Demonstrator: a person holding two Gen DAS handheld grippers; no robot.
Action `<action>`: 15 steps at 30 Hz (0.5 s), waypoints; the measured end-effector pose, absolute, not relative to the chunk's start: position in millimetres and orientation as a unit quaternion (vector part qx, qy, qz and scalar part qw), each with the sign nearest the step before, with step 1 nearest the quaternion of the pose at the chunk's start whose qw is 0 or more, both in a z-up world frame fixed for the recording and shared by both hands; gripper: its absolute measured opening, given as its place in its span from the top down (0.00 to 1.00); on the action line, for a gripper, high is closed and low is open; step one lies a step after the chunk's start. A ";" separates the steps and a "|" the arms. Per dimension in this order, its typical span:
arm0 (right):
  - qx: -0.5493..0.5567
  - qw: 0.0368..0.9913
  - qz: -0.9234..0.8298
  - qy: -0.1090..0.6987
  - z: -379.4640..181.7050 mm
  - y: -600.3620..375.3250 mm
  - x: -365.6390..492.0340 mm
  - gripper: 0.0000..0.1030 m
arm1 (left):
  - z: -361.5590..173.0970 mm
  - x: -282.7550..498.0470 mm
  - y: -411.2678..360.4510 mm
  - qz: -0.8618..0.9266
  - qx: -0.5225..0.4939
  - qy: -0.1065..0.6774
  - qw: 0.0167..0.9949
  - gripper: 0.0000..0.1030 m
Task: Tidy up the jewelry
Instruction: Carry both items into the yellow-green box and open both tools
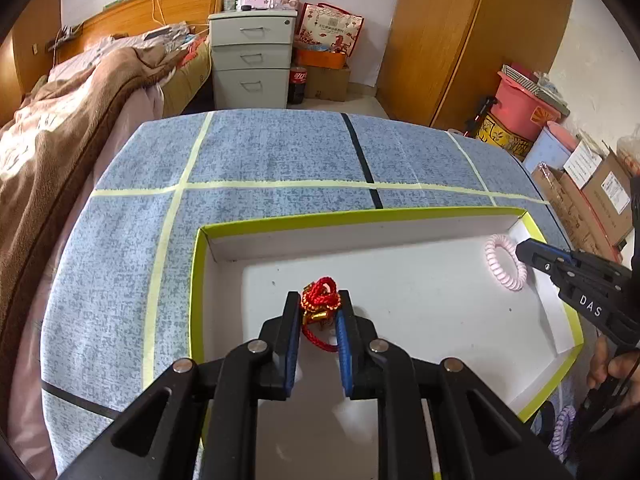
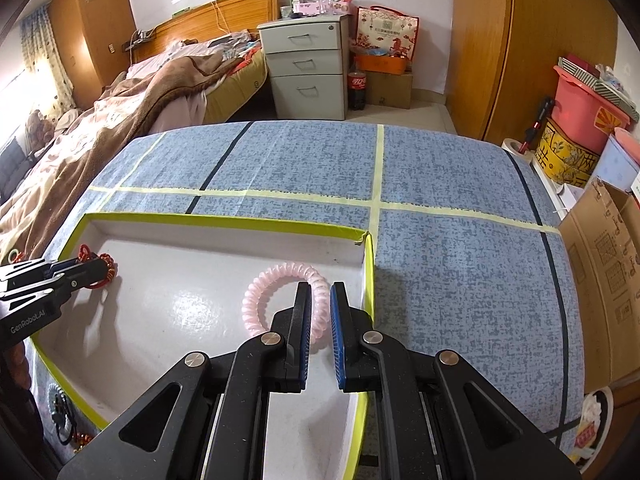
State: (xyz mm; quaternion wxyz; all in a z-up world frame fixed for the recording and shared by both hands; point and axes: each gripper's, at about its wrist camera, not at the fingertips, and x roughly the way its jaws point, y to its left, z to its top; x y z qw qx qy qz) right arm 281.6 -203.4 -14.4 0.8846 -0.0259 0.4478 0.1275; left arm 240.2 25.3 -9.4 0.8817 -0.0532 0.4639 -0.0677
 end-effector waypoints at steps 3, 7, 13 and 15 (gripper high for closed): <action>-0.021 0.886 0.130 0.444 -11.9 -204.0 281.6 0.90 | -8.9 239.9 27.3 -0.066 -0.053 0.464 0.882 0.77; -0.015 0.890 0.138 0.434 -5.5 -205.1 278.1 0.90 | -4.8 236.6 30.3 -0.063 -0.055 0.459 0.885 0.62; -0.012 0.895 0.137 0.424 1.9 -207.4 268.8 0.90 | 10.3 222.6 31.7 -0.078 -0.063 0.442 0.891 0.55; -0.013 0.898 0.134 0.419 6.6 -208.5 262.3 0.89 | 15.9 214.4 33.3 -0.082 -0.068 0.437 0.893 0.53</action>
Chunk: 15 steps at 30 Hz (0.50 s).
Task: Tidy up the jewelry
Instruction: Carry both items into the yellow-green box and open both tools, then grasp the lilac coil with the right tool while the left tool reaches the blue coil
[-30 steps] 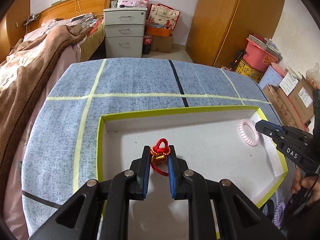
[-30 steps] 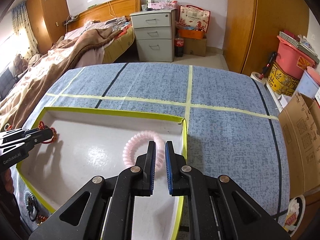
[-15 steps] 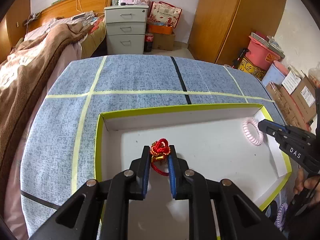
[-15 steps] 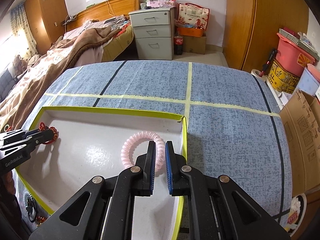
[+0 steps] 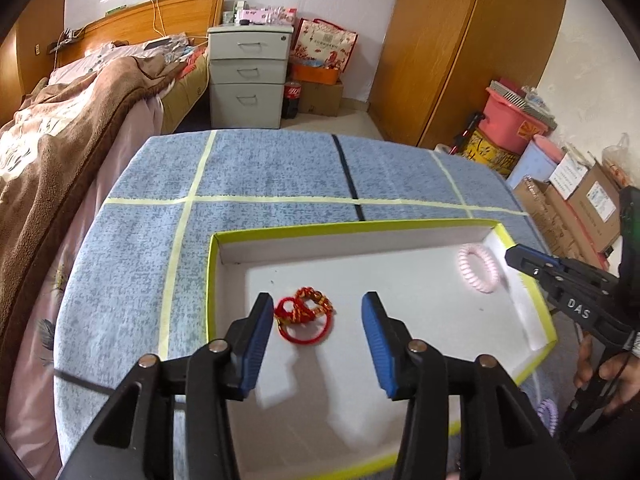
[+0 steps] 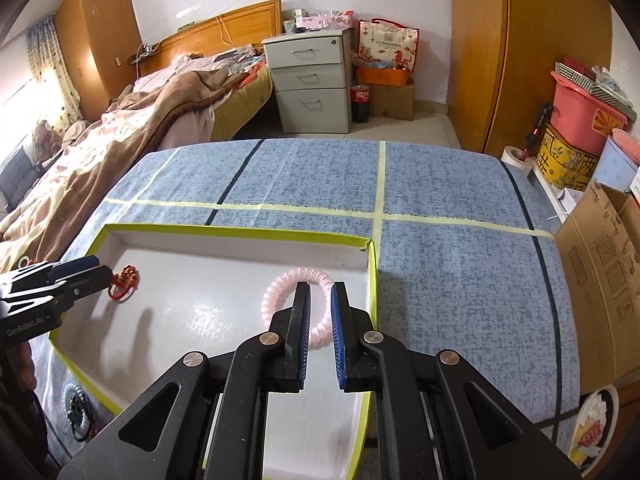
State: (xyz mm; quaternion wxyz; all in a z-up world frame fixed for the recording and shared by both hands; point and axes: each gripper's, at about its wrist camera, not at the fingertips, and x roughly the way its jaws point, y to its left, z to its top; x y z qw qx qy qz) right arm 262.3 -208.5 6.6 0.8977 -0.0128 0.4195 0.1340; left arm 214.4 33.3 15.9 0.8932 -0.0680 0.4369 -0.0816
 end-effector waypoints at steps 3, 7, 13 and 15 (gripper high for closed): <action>-0.007 0.903 0.139 0.406 15.9 -212.2 249.4 0.81 | 24.0 199.8 37.0 -0.081 -0.066 0.427 0.898 0.53; -0.003 0.909 0.141 0.393 26.2 -216.3 231.1 0.57 | 32.4 178.5 46.2 -0.075 -0.076 0.416 0.903 0.52; 0.000 0.913 0.136 0.385 32.5 -225.8 198.7 0.57 | 33.2 143.5 57.2 -0.065 -0.085 0.410 0.906 0.51; 0.003 0.914 0.133 0.384 31.6 -229.4 188.4 0.57 | 30.2 131.5 62.7 -0.066 -0.093 0.412 0.904 0.51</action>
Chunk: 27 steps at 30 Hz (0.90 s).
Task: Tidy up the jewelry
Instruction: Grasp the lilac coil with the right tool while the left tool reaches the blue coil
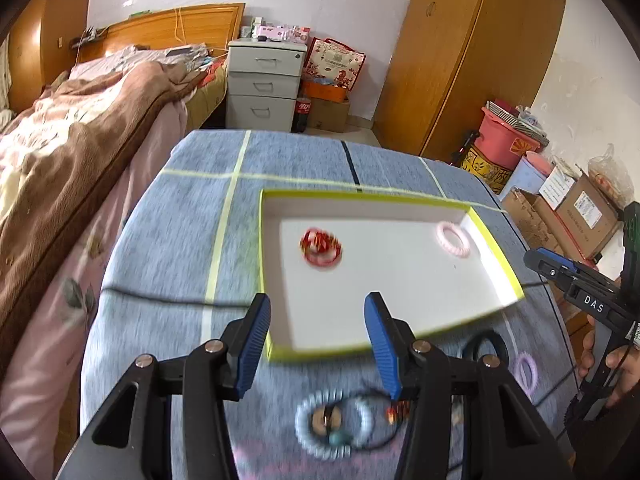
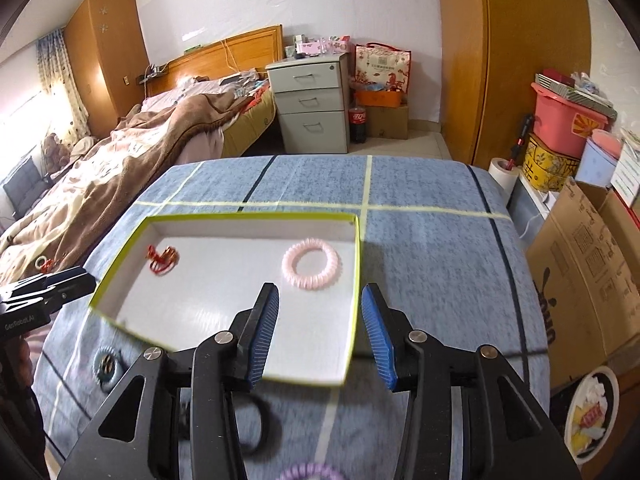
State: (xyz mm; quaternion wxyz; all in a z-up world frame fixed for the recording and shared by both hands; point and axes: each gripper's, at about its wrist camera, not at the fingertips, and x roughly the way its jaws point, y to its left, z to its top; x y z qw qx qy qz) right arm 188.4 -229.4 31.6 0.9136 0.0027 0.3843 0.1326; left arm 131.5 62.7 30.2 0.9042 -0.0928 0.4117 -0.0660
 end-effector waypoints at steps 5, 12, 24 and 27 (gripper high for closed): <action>0.001 0.916 0.121 0.382 29.5 -240.7 159.5 0.57 | 22.7 111.2 70.7 -0.056 -0.103 0.414 0.903 0.51; -0.011 0.909 0.105 0.403 12.2 -252.7 126.1 0.57 | 12.5 87.4 76.3 -0.065 -0.126 0.415 0.899 0.51; 0.000 0.895 0.102 0.435 -18.5 -262.9 97.7 0.57 | -0.2 56.8 71.0 -0.076 -0.132 0.425 0.892 0.51; -0.007 0.893 0.103 0.439 -22.4 -261.3 94.4 0.57 | -1.5 54.2 70.1 -0.072 -0.130 0.426 0.892 0.51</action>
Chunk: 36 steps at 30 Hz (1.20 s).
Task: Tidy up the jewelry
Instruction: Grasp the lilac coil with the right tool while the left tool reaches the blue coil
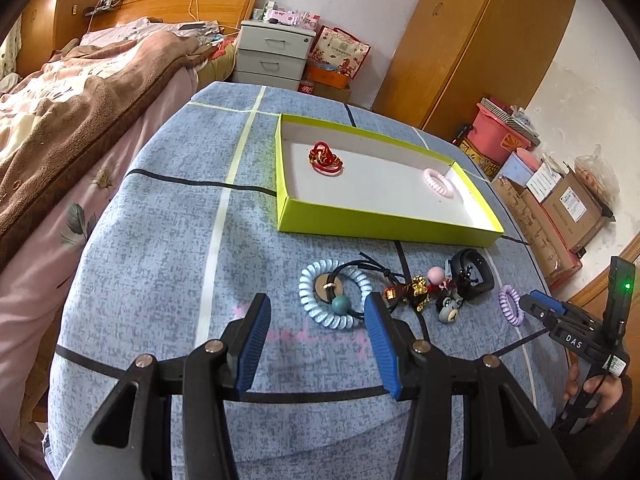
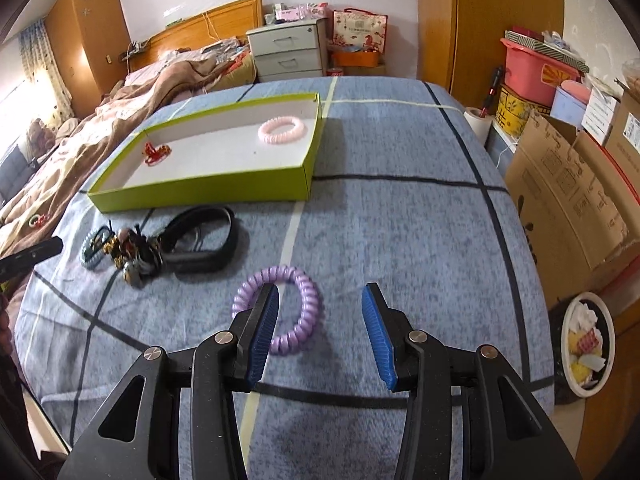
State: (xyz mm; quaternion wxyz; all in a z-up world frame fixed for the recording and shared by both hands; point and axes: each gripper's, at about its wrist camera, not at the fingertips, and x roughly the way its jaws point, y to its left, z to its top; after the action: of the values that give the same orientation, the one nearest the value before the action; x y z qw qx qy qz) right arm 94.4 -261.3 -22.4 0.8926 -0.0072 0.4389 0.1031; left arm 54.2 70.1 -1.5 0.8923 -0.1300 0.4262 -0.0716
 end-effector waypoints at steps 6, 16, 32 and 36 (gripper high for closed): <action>-0.018 0.887 0.113 0.447 -30.2 -252.6 91.1 0.57 | -4.2 50.7 67.1 -0.067 -0.119 0.431 0.892 0.51; -0.048 0.894 0.098 0.434 -31.5 -245.8 83.8 0.85 | -5.0 58.7 51.7 -0.073 -0.096 0.436 0.892 0.51; -0.046 0.898 0.093 0.428 -30.0 -249.3 80.5 0.90 | -12.1 83.3 20.8 -0.066 -0.026 0.448 0.891 0.77; -0.045 0.898 0.094 0.427 -30.1 -249.2 80.8 0.90 | -16.9 88.1 23.3 -0.052 -0.025 0.457 0.887 0.77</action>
State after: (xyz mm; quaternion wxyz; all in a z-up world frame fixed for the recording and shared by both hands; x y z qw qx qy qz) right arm 80.8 -249.2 -30.1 0.8981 -0.0447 0.4273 0.0942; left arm 88.1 23.3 -16.9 0.8874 -0.0249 0.4574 -0.0519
